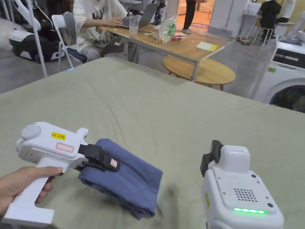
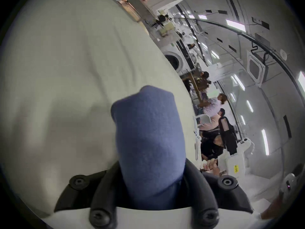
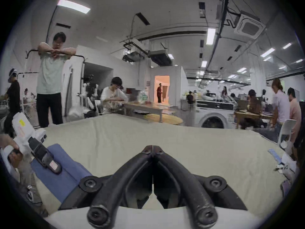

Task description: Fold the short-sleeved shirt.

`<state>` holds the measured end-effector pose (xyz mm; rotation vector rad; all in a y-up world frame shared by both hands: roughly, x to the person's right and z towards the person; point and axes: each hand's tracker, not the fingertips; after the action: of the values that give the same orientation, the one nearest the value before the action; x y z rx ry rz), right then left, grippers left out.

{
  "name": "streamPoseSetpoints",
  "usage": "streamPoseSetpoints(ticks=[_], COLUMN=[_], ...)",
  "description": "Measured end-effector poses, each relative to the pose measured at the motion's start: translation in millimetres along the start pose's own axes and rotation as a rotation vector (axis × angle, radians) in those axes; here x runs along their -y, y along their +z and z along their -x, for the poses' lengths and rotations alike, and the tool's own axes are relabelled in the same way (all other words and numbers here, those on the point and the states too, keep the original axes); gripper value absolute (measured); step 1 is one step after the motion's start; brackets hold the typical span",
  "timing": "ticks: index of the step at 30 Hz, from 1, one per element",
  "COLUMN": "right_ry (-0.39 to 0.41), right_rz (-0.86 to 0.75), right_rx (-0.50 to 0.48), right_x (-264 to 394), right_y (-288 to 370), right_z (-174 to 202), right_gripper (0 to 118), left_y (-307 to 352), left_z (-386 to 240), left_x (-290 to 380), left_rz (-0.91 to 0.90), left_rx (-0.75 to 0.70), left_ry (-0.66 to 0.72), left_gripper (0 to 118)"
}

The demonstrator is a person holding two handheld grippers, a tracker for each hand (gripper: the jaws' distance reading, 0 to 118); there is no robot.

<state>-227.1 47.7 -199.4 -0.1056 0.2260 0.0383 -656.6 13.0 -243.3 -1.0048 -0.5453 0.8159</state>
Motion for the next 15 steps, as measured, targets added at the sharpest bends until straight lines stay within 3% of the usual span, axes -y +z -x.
streamPoseSetpoints(ticks=[4,8,15], right_ry=[-0.014,-0.018,0.005], right_rz=[0.001,0.012,0.048], right_rx=[-0.098,-0.165,-0.248], right_x=[-9,-15,-10], right_y=[-21,-34,-44], right_z=[54,97,133], right_gripper=[0,0,0], left_y=[68,125,184], left_z=[34,46,67], left_x=[-33,-60,-99], left_rz=[-0.019,-0.007,0.005], left_rx=[-0.083,-0.275,-0.515], left_ry=[0.068,0.079,0.092], left_gripper=[17,17,17])
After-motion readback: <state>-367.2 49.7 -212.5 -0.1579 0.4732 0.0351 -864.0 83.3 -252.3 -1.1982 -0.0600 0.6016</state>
